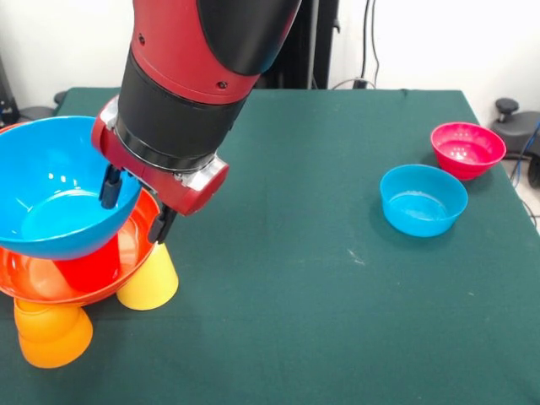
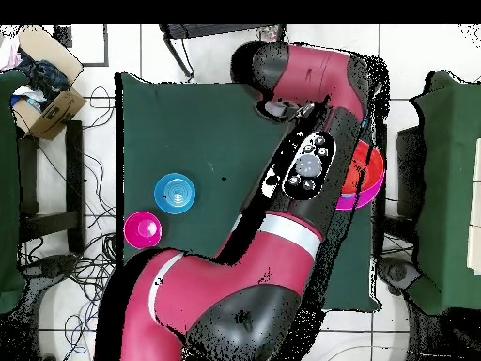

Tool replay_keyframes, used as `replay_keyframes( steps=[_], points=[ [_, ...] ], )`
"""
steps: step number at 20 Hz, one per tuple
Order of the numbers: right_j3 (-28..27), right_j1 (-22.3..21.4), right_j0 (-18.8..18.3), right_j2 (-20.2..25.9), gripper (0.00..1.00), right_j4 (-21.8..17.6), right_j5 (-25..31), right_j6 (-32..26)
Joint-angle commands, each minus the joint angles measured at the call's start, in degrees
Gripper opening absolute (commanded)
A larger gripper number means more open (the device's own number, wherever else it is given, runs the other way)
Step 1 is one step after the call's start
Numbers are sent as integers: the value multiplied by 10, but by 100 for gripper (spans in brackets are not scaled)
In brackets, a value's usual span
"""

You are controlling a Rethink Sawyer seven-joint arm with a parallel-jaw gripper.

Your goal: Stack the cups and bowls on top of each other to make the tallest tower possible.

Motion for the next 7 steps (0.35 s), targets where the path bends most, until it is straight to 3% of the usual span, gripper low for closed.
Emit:
replay_keyframes(
  steps=[1, 7],
  points=[
    [33, -7, 14, 36, 100, -40, 48, -17],
    [22, -19, 24, 27, 100, -35, 87, -12]
  ],
)
